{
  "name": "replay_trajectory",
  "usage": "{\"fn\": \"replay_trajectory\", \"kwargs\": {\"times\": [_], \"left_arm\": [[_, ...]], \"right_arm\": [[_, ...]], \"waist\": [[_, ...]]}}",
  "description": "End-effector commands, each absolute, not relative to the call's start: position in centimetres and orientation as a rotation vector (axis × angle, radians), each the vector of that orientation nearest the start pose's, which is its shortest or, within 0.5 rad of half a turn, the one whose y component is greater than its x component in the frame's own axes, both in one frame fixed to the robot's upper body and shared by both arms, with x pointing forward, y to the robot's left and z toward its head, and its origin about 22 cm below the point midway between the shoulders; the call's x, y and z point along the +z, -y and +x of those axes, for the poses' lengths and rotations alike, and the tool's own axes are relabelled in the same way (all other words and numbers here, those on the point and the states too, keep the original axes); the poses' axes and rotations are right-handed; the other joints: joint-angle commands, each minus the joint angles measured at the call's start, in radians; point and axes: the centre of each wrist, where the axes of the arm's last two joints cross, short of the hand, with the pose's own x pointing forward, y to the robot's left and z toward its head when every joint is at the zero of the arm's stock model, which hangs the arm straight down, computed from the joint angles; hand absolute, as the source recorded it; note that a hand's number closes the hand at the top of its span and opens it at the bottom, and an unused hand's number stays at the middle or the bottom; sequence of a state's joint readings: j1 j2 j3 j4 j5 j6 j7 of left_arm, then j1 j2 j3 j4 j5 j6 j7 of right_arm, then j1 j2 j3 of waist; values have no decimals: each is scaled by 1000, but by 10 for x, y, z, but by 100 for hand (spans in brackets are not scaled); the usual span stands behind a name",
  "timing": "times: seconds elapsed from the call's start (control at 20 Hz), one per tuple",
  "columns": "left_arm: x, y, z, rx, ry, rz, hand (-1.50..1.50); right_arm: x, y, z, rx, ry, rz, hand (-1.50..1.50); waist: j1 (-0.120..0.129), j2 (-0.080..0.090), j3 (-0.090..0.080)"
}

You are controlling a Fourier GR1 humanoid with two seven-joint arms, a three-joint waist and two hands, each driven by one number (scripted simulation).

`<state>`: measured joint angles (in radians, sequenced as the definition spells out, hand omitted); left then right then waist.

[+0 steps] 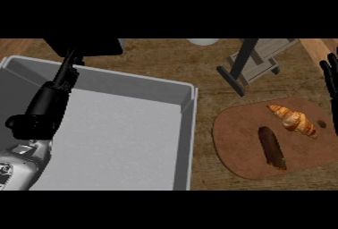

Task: Pick the sweet potato from the cutting board and place it in the tiered basket

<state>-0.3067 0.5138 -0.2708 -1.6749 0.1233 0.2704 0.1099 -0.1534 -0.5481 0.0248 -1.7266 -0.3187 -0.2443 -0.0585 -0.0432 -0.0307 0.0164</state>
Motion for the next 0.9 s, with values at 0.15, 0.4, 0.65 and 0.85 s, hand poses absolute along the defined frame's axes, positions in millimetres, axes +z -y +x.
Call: {"fn": "replay_trajectory", "kwargs": {"times": [0.15,0.4,0.65,0.85], "left_arm": [[76,-224,284,-333,1684,79,0],[51,-215,275,-294,1593,-40,0],[40,-218,278,-290,1583,-67,0],[35,-219,280,-292,1558,-57,0]], "right_arm": [[73,284,268,234,1745,-496,-150],[28,291,261,257,1553,-706,-150],[21,263,268,414,1694,-773,-150],[20,259,267,583,1638,-893,-150]], "waist": [[69,49,-24],[90,65,-24],[86,54,-23],[74,48,-28]]}}
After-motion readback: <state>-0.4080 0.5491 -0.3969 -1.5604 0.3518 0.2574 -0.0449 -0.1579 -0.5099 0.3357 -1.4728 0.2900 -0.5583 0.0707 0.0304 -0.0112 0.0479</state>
